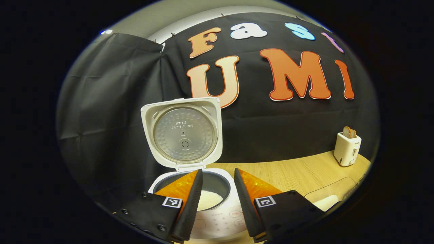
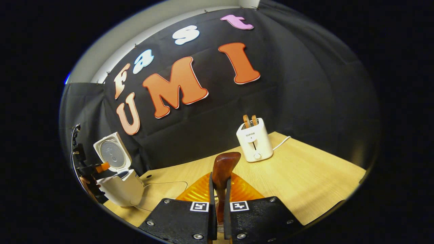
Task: Close the left gripper, press the button to open the rice cooker; take a wooden spoon from the chopstick holder with the right hand, scoop a spoonful of rice and pour it into the rice cooker, then put the wooden spoon back into the chopstick holder.
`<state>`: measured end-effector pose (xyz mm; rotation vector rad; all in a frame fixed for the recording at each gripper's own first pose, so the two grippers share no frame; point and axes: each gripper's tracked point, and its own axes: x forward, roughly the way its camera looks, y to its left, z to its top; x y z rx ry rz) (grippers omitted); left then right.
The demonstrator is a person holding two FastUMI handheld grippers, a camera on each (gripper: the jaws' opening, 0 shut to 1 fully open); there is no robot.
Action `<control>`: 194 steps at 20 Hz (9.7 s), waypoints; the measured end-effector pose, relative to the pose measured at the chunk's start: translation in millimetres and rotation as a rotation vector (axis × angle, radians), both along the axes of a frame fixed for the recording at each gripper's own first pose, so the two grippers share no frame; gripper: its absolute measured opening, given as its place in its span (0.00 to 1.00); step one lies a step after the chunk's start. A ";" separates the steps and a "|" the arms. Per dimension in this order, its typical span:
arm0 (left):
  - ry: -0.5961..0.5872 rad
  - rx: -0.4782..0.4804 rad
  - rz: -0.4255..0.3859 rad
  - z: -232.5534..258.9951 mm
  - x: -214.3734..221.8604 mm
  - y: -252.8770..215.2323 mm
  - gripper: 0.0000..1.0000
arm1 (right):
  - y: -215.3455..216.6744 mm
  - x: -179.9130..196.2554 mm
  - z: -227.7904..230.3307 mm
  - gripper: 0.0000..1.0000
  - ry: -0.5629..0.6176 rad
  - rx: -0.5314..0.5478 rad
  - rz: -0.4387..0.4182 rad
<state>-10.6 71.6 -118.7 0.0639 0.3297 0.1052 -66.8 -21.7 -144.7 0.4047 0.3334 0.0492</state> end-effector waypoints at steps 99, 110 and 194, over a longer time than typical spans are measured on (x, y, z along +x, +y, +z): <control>-0.116 0.002 0.142 7.8 -77.1 113.7 0.86 | 222.2 34.1 -61.2 0.08 0.376 0.701 0.035; -0.111 0.012 0.152 8.3 -78.5 116.7 0.86 | 188.2 58.9 -37.0 0.08 0.338 0.923 -0.043; -0.058 0.039 0.386 -2.5 -138.3 218.2 0.91 | 546.5 171.4 161.6 0.07 -0.594 0.035 0.841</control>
